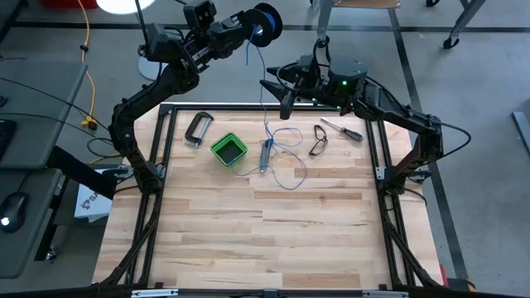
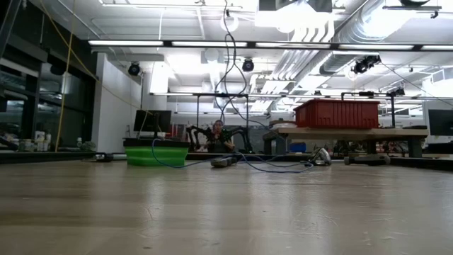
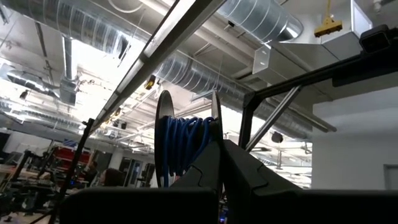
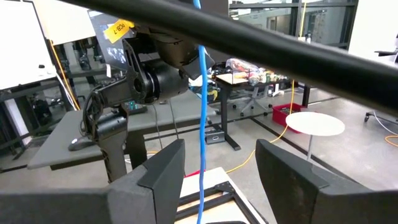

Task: Coil cords
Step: Coil the blue wire onto the spool

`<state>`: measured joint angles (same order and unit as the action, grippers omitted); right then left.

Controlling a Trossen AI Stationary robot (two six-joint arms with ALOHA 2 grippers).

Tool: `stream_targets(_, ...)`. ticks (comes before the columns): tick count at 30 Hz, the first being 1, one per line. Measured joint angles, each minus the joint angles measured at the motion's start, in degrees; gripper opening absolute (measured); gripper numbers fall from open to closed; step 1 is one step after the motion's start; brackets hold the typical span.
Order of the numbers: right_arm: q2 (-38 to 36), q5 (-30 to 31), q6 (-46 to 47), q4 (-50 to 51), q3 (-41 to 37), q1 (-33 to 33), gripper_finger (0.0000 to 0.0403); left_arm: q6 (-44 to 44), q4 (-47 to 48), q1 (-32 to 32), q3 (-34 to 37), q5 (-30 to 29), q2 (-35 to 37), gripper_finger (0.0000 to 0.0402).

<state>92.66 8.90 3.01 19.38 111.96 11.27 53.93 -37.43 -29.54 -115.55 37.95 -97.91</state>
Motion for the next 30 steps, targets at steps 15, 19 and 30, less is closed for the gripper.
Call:
stream_targets(15,-0.2,2.1,1.1,-0.4,0.0,0.0,0.0192,0.5,0.0,0.0,0.0,-0.1,0.0,0.0000)
stream_targets(19,-0.2,2.1,1.1,1.0,0.0,0.0,0.0192,1.2,0.0,0.0,0.0,-0.1,0.0,0.0000)
stream_targets(30,0.8,3.2,7.8,7.8,-0.2,1.0,0.0192,2.0,-0.2,0.0,0.0,-1.9,0.0,0.0000)
